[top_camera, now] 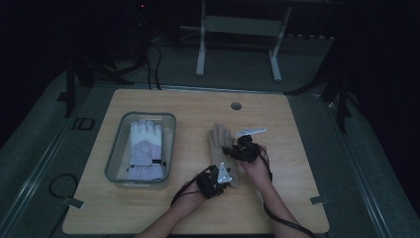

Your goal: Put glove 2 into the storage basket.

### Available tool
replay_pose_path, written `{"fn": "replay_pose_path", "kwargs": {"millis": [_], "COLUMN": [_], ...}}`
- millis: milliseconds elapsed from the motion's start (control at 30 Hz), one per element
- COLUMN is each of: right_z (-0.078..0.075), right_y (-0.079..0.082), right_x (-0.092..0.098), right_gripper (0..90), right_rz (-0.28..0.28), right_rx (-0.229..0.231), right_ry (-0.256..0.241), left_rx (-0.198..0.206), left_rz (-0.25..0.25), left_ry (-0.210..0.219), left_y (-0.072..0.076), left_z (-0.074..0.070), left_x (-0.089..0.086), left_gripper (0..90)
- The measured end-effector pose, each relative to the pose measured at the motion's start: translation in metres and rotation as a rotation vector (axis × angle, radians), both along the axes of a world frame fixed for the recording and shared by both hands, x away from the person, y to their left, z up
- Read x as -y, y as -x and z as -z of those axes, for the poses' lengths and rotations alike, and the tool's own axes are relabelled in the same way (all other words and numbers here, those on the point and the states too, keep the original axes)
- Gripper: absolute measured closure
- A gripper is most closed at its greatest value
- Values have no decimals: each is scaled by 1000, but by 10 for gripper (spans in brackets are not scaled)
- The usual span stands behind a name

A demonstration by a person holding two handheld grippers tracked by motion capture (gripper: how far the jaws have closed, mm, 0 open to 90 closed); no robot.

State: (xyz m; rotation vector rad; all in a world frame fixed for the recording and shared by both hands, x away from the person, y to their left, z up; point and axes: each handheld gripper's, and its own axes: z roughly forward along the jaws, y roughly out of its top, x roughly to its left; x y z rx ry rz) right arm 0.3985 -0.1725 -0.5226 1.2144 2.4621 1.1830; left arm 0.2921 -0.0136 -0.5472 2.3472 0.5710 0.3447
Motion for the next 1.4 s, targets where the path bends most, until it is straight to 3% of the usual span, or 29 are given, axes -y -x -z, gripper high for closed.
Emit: {"fn": "replay_pose_path", "kwargs": {"millis": [133,533,767,933,1133,1267,1400], "right_z": [-9,-29,-42,-54,-66,-75,-77], "right_y": [1,5,6,5,3,1,-1], "right_x": [-3,-20,-34,-44,-55,-69,-80], "right_gripper": [736,736,736,736,735,735,734], "right_rz": [-8,-45,-68,-82,-95,-110,-125], "right_rx": [10,28,40,54,62,74,78], "right_ry": [-4,-45,-65,-76,-82,-86,-91], "left_rx": [-1,10,24,50,52,93,81], "left_rz": [-5,39,35,35,29,19,7], "left_ry": [12,-45,-57,-95,-104,-120,-111], "left_y": [1,7,10,11,10,13,13], "left_z": [-10,-41,-56,-68,-79,-86,-88], "left_x": [-7,-30,-44,-54,-65,-80,-91], "left_gripper": [810,811,810,810,810,810,809]}}
